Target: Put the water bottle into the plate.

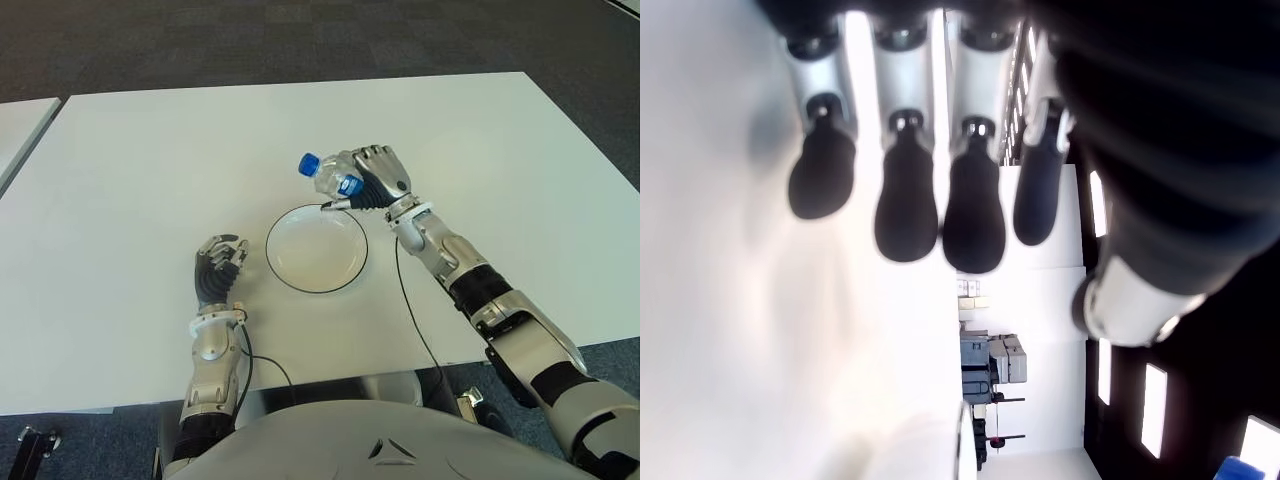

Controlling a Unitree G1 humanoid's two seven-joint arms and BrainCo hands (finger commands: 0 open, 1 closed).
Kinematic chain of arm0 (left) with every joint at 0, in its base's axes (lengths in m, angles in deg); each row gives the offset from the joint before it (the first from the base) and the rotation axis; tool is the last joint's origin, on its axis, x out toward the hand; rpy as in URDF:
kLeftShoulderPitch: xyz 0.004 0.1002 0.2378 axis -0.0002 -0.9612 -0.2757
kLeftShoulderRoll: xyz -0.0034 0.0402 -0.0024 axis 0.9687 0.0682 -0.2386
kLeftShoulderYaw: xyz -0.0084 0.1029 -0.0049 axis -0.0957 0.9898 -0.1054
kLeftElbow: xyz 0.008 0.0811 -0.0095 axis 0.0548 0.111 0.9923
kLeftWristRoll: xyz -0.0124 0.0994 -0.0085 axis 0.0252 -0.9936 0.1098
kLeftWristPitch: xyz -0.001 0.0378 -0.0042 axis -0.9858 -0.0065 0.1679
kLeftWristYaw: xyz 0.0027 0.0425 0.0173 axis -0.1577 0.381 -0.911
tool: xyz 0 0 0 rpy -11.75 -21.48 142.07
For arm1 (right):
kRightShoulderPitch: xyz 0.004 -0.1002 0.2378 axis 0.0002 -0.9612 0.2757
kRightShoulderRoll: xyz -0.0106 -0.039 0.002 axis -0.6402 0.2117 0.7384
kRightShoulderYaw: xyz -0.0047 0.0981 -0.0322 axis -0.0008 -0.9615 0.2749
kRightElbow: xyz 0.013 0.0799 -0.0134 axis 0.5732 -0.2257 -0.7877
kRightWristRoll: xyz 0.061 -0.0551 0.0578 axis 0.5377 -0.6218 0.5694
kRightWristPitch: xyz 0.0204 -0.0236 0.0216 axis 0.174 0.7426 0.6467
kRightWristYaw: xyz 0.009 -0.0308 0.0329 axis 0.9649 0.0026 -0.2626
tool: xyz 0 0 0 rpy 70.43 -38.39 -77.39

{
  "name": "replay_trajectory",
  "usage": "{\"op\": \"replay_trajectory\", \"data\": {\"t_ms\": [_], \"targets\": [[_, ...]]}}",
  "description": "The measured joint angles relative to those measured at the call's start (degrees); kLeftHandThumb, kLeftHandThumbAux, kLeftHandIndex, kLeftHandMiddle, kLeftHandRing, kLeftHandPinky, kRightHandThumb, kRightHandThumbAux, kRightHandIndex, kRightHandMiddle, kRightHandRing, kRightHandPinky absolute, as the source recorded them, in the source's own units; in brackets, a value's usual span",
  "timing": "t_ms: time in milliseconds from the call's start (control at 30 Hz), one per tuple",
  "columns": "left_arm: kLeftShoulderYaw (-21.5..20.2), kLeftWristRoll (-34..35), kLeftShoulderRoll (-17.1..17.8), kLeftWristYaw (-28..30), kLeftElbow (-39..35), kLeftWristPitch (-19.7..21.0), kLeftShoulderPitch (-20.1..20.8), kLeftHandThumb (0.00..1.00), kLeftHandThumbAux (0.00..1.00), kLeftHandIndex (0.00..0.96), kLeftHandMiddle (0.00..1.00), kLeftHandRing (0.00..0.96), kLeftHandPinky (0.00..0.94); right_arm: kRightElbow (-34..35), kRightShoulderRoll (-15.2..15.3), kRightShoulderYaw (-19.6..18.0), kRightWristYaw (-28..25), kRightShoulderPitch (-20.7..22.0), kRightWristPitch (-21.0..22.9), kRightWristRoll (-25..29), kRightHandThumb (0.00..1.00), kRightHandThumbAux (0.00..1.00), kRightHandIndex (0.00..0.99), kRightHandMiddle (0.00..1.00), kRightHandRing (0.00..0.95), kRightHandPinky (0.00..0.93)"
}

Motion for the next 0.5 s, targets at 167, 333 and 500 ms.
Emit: {"op": "replay_trajectory", "data": {"t_ms": [167, 333, 500], "targets": [[-0.01, -0.01, 0.0, 0.0, -0.03, 0.09, -0.06, 0.706, 0.717, 0.434, 0.716, 0.711, 0.702, 0.91, 0.02, 1.76, -0.94, -1.15, -3.32, -1.96, 0.708, 0.722, 0.44, 0.852, 0.846, 0.866], [-0.01, 0.01, 0.0, 0.0, -0.04, 0.14, -0.11, 0.706, 0.717, 0.434, 0.72, 0.717, 0.72, -0.28, 0.27, 4.6, -1.12, -1.27, -6.97, -4.79, 0.71, 0.72, 0.44, 0.874, 0.862, 0.885], [-0.01, 0.04, 0.0, 0.0, -0.04, 0.15, -0.16, 0.706, 0.717, 0.434, 0.726, 0.727, 0.737, -2.07, 0.9, 8.18, -0.91, -0.93, -9.44, -9.72, 0.71, 0.718, 0.44, 0.889, 0.889, 0.901]]}}
